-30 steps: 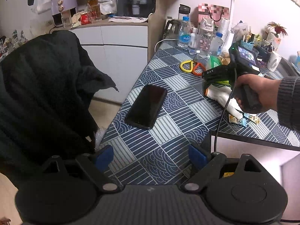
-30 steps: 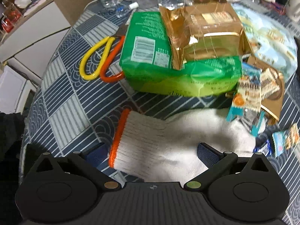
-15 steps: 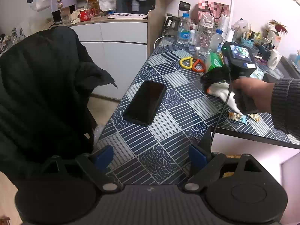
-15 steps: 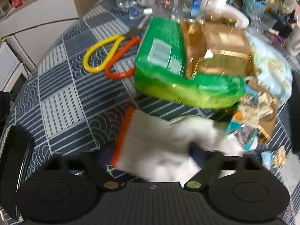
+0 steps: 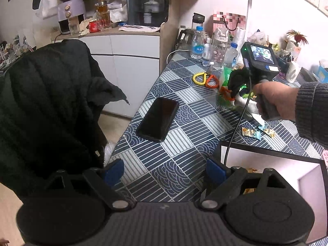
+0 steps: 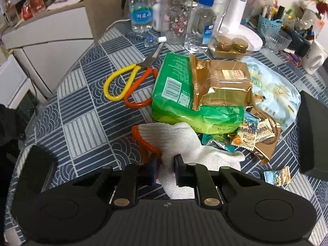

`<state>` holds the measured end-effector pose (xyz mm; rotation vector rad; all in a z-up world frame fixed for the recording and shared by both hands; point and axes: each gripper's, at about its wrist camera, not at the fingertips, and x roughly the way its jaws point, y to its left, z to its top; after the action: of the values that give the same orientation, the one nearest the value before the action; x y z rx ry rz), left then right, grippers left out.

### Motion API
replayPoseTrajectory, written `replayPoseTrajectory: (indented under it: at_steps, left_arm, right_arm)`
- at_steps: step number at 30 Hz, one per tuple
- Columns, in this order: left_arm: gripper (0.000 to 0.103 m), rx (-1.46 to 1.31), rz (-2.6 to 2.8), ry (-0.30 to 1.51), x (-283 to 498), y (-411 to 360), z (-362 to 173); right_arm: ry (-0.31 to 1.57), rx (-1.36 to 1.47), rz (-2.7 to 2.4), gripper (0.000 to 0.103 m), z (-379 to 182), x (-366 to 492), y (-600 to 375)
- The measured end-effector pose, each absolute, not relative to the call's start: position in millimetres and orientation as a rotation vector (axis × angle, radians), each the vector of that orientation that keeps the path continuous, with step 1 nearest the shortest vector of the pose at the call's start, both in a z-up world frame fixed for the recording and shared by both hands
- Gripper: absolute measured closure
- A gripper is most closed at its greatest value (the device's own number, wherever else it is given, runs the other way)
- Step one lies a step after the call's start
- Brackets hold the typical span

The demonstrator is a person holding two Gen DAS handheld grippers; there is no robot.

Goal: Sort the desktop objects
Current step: 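Lift the white glove with the right gripper off the table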

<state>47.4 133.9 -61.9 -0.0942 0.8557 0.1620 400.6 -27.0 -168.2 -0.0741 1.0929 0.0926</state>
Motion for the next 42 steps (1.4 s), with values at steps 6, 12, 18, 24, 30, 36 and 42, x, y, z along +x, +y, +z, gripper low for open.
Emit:
replayPoseTrajectory:
  at_steps: [6, 12, 18, 24, 30, 36, 42]
  left_arm:
    - [0.000, -0.105, 0.164, 0.859, 42, 136, -63]
    - [0.000, -0.111, 0.165, 0.871, 44, 137, -68]
    - [0.000, -0.108, 0.162, 0.889, 50, 136, -75]
    - [0.000, -0.107, 0.165, 0.915, 58, 136, -84]
    - [0.000, -0.106, 0.172, 0.938, 64, 135, -93]
    - [0.000, -0.115, 0.169, 0.960, 70, 134, -100]
    - [0.000, -0.093, 0.149, 0.965, 72, 126, -100]
  right_arm:
    - [1.229, 0.366, 0.070, 0.047, -182, 402, -67]
    - [1.181, 0.471, 0.185, 0.024, -172, 409, -79]
    - [1.141, -0.246, 0.409, 0.016, -170, 406, -15]
    - [1.082, -0.647, 0.623, 0.003, -191, 390, 27]
    - [1.070, -0.766, 0.664, 0.002, -218, 392, 35]
    - [1.181, -0.548, 0.588, 0.000, -226, 419, 21]
    - [1.279, -0.095, 0.158, 0.000, -226, 450, -36]
